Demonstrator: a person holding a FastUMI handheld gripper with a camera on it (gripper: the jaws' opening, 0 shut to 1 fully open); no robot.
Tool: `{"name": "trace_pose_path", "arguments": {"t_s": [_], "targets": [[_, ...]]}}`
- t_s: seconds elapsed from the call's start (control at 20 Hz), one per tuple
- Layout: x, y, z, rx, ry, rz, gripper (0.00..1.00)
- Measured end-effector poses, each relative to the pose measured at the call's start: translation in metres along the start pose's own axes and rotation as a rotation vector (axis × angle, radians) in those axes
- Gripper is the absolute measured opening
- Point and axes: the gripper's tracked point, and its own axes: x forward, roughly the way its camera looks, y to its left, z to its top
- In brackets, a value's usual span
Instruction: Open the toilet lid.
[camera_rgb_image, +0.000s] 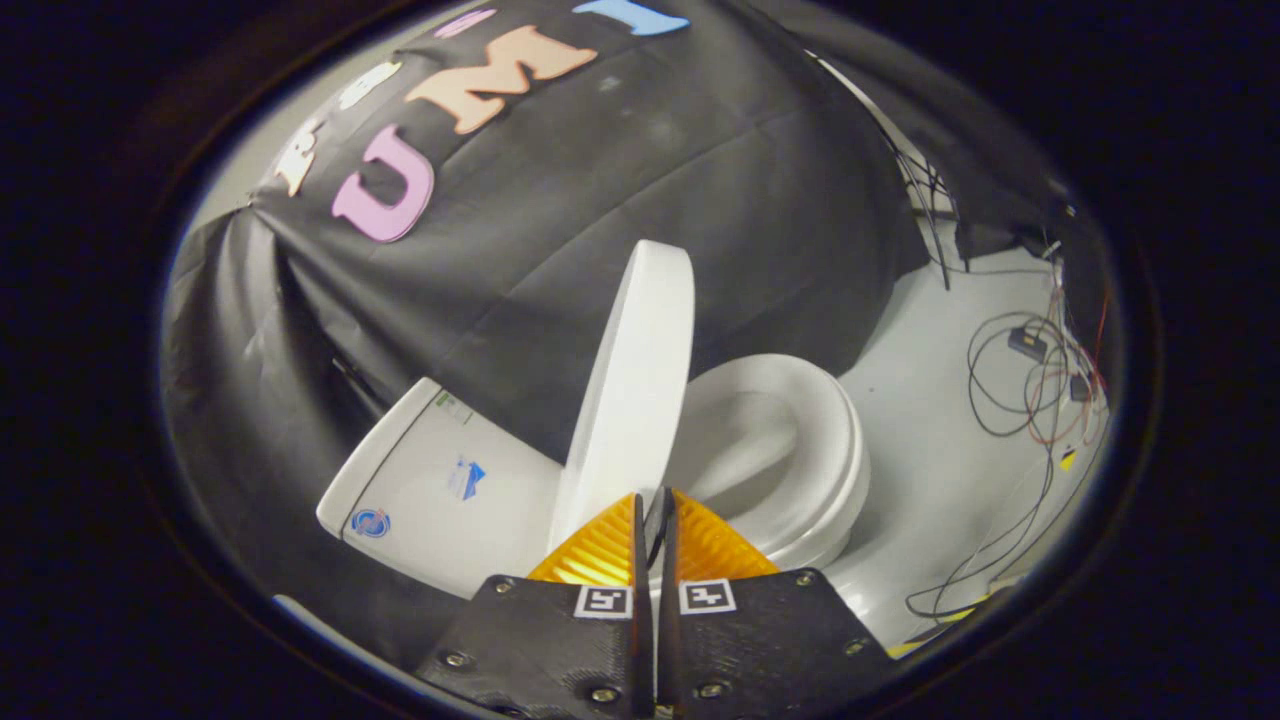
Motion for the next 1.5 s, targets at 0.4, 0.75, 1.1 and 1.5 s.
{"name": "trace_pose_path", "arguments": {"t_s": [0.4, 0.75, 1.1, 1.5], "targets": [[-0.001, 0.030, 0.006, -0.122, -0.032, -0.009, 0.03], [-0.008, 0.065, 0.012, -0.242, -0.065, -0.004, 0.03], [-0.015, 0.100, 0.013, -0.367, -0.107, -0.008, 0.06], [-0.016, 0.145, 0.009, -0.442, -0.157, 0.003, 0.06]]}}
